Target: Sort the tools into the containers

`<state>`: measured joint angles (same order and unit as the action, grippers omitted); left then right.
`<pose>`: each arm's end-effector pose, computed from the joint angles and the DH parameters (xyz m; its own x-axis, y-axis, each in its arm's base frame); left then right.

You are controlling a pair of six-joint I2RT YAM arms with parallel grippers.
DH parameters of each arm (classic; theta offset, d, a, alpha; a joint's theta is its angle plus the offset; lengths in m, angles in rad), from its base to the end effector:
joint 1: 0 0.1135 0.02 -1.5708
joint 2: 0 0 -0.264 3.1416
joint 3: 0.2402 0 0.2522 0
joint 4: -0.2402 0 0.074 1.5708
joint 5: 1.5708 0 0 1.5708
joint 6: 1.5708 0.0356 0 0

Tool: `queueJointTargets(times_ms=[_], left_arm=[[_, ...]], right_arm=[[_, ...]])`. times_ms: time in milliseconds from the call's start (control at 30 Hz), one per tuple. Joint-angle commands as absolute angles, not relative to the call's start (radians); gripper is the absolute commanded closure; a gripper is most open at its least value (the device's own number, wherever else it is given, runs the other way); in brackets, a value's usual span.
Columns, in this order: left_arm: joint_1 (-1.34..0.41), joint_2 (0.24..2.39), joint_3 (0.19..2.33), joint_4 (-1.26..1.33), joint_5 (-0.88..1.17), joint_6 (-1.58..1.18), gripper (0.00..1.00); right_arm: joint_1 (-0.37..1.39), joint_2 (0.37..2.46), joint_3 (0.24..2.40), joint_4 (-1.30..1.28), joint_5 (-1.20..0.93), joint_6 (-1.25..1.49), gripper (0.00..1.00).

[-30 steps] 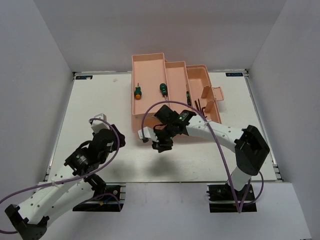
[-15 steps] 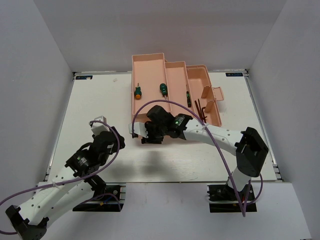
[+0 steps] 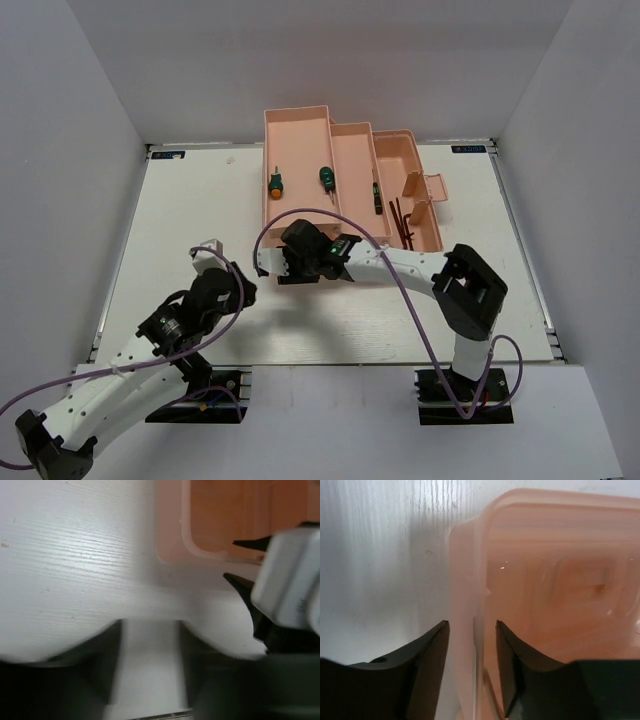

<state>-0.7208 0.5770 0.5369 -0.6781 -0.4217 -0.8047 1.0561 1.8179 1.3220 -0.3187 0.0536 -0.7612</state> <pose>0.1043 -0.0723 0.2376 -0.6098 -0.3394 -0.7162 -0.0993 0.9292 -0.3559 0.2004 0.3505 0.2260 0.3278 -0.8196 -0.4699 -0.8632 -0.0577 -0.5015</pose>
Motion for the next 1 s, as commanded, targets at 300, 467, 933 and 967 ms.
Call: queueJointTargets(times_ms=[300,467,933,967], left_arm=[[-0.713,0.497,0.181,-0.220,-0.137,-0.847,0.88],[-0.713,0.532,0.127,-0.078,-0.147,-0.856,0.60],[-0.713,0.862,-0.093,0.716,-0.450,-1.063,0.76],[-0.713,0.892,-0.127,0.794,-0.474,-1.078,0.72]], right_arm=[[1.042,1.778,1.494,-0.434,-0.058,-0.713,1.00],[1.037,1.723,1.610,-0.509,-0.098,-0.629,1.00],[0.991,1.649,1.563,-0.528,-0.216,-0.522,1.00],[0.983,1.646,1.559,-0.531,-0.228,-0.509,1.00]])
